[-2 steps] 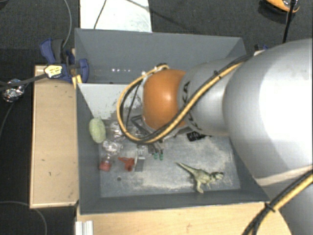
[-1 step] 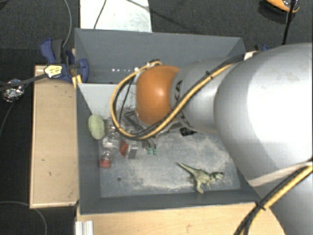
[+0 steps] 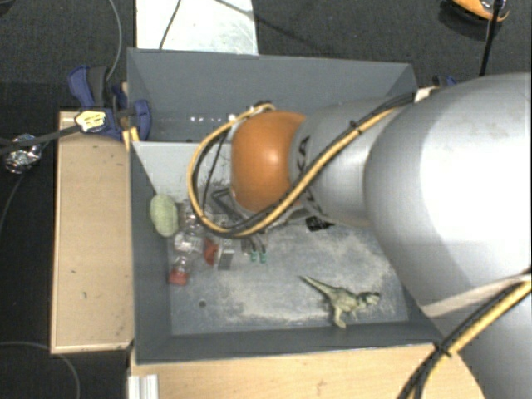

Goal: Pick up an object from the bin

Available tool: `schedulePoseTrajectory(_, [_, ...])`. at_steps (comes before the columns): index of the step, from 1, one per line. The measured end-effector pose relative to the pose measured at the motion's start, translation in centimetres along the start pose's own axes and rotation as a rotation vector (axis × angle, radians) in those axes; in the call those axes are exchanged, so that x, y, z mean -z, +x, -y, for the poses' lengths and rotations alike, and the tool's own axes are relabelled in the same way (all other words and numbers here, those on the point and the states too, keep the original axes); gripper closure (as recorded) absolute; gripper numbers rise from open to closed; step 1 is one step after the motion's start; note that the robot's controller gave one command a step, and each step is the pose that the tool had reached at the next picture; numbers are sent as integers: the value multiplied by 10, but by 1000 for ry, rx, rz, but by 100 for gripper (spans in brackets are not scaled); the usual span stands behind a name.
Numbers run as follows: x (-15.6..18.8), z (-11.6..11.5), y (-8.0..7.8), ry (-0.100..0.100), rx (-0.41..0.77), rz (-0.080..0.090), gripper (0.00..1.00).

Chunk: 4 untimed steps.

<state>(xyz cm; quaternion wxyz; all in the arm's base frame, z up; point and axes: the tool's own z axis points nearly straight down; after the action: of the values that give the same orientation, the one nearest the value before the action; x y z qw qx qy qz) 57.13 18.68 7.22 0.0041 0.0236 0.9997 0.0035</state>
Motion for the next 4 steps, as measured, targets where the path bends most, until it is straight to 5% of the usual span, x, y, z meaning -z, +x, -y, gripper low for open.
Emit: schedulePoseTrajectory(4, [0, -4, -17, -4, -5, 15, 100])
